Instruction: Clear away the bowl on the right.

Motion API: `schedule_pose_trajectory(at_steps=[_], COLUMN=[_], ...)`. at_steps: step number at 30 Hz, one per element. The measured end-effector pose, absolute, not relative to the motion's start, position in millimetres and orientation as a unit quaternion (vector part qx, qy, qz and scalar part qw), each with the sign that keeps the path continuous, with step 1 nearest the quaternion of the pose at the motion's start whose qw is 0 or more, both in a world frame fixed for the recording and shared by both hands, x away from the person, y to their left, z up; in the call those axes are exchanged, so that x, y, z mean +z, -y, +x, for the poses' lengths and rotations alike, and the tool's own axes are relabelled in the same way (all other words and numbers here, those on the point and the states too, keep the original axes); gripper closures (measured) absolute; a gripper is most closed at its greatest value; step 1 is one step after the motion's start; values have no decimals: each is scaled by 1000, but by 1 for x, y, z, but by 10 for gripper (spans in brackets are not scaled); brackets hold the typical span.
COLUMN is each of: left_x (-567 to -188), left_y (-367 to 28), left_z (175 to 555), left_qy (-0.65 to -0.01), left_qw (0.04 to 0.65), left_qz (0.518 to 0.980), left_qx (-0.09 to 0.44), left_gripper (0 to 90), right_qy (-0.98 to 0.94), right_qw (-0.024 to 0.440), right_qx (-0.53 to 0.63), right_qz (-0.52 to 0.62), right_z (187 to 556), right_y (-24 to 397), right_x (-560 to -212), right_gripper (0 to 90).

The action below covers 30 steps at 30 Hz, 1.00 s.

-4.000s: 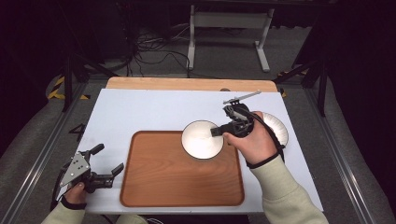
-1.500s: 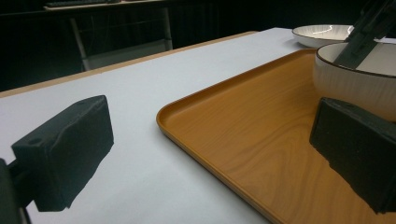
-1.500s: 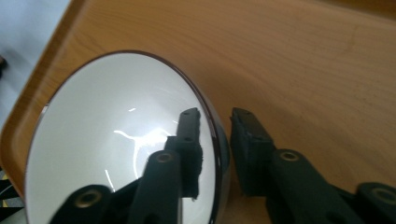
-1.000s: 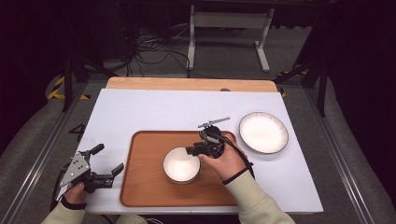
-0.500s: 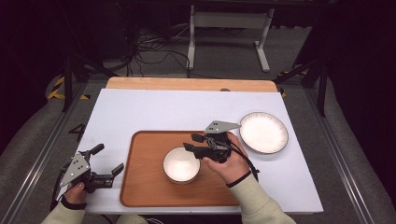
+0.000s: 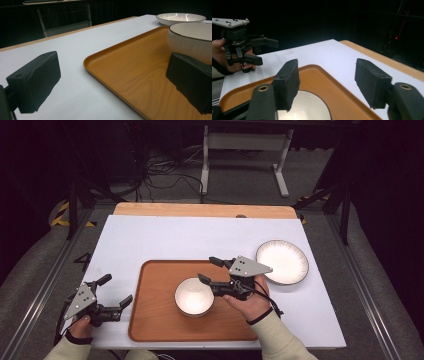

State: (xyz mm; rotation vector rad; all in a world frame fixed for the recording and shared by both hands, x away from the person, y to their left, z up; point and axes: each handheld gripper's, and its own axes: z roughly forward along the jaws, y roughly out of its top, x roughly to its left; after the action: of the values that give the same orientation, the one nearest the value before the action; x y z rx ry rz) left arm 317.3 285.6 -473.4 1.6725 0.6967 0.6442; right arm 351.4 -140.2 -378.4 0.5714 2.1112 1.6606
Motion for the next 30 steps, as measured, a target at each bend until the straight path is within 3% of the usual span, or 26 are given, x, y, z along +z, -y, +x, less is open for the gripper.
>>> schedule_pose_trajectory(at_steps=[8,30], left_x=[-473,-473], left_y=[-286,-285], left_z=[317,318], left_qy=[-297,-298], left_qw=[572,572], left_qz=[714,713], left_qx=[274,274], left_gripper=[3,3], right_qy=[-741,-723], right_qw=[221,255], right_qx=[608,606], right_qz=[181,211], right_z=[344,336], right_y=[148,199], right_x=[-377,-374], right_gripper=[265,218])
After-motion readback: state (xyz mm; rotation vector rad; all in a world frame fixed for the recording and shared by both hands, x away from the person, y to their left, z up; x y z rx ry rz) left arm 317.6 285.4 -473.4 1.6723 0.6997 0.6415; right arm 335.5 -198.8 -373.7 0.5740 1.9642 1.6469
